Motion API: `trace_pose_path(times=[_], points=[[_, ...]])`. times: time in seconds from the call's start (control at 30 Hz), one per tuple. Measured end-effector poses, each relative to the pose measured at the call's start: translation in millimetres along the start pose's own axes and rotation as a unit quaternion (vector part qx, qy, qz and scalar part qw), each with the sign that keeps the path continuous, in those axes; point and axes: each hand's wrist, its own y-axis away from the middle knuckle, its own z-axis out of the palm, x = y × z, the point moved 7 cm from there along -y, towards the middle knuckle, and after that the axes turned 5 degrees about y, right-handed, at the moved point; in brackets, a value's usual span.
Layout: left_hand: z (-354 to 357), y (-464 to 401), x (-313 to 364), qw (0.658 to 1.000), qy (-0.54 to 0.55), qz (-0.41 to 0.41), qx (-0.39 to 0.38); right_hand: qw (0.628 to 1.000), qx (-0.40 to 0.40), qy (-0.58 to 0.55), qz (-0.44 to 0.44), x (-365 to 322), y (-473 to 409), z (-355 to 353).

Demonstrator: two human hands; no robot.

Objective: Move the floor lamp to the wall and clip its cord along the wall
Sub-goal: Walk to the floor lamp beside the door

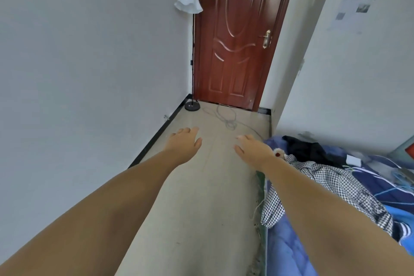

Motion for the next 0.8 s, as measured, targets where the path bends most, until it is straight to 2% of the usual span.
trace_pose_path(times=[0.3, 0.4, 0.63, 0.8], points=[[21, -237, 69, 0.996, -0.034, 0.082, -0.024, 0.999, -0.017, 0.009, 0.030, 133, -184, -29], [31, -313, 94, 0.996, -0.028, 0.088, -0.018, 0.999, -0.025, 0.015, 0.016, 181, -252, -33], [31, -479, 107, 0.999, -0.018, 0.039, 0.005, 1.000, -0.014, 0.005, -0.011, 273, -421, -75], [49, -580, 65, 1.000, -0.024, -0.002, 0.004, 0.998, -0.037, 0.009, -0.055, 276, -541, -70]])
